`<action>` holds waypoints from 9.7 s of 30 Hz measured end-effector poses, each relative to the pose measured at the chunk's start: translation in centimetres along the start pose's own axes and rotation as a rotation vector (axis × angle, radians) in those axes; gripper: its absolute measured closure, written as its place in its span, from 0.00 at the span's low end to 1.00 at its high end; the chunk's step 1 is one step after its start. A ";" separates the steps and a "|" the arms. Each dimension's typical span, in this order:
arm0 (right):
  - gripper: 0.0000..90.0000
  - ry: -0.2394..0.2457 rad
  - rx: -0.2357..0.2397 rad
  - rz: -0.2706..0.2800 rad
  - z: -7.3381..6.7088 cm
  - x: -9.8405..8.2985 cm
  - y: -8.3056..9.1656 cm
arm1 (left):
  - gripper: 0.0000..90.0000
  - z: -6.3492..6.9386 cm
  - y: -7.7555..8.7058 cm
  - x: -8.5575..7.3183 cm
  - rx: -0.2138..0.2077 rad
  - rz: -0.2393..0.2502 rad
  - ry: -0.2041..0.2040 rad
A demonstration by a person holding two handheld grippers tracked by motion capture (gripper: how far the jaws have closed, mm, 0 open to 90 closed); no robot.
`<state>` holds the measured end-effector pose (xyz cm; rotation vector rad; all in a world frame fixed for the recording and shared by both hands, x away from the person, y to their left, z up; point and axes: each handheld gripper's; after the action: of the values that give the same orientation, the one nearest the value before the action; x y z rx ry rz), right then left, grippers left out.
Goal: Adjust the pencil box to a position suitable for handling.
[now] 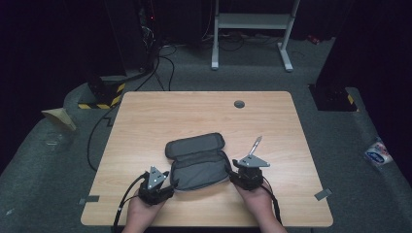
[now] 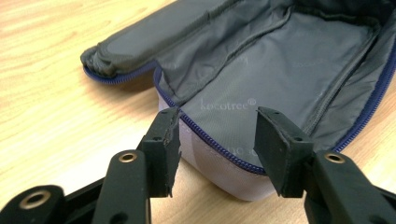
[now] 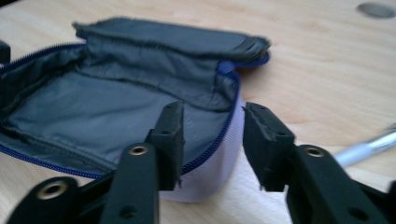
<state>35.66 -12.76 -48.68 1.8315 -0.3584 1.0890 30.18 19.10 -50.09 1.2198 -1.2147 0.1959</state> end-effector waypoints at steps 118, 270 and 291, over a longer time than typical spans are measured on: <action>0.43 -0.126 -0.293 -0.113 6.4 0.1 -3.6 | 0.56 -6.1 0.5 -4.9 0.143 -0.080 0.132; 0.87 -0.050 -0.206 -0.130 9.5 -1.4 0.8 | 0.42 -6.7 -0.6 -4.2 0.086 -0.082 0.111; 0.87 -0.036 -0.197 -0.060 8.3 -0.4 2.1 | 0.42 -6.7 -0.6 -4.2 0.078 -0.081 0.110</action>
<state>38.50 -20.86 -49.12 1.6781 -0.4143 0.9463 32.92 26.08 -52.79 1.3068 -1.0693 0.2491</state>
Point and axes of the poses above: each handheld gripper's, and its own axes: y roughly backward along the jaws, x roughly out of its top, z roughly to its right, and after that the axes turned 8 degrees about -y, right-handed
